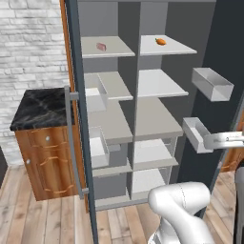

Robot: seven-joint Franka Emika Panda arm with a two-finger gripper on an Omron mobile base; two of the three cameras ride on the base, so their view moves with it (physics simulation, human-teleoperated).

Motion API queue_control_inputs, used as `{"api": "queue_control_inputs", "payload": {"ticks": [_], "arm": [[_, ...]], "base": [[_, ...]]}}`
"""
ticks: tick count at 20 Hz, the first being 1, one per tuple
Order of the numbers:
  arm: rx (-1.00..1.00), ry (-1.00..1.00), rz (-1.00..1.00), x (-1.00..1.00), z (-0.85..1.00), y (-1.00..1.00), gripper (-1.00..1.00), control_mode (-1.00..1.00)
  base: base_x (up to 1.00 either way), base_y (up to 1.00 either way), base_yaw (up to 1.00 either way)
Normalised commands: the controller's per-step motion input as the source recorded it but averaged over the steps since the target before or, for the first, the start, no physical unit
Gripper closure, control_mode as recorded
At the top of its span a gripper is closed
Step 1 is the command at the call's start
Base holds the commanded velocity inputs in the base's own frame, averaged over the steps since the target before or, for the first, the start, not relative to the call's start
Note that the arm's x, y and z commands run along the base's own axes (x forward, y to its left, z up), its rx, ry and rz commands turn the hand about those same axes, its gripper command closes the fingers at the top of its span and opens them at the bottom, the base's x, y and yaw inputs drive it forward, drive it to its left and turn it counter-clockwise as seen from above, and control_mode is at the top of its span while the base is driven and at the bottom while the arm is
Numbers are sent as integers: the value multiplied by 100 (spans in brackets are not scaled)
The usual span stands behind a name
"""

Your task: There's a steak in the fridge that needs to be moved to the freezer for freezing. Pick up the steak from the fridge, place it on any shelf in the freezer, and close the fridge and freezer doors when done.

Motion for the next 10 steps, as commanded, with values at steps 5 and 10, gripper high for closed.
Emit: {"api": "queue_control_inputs", "payload": {"ticks": [5,10], "arm": [[0,-25,3,-49,2,-80,-100,-100],[3,-17,1,40,0,-85,-100,-100]], "base": [[0,0,0],[0,0,0]]}}
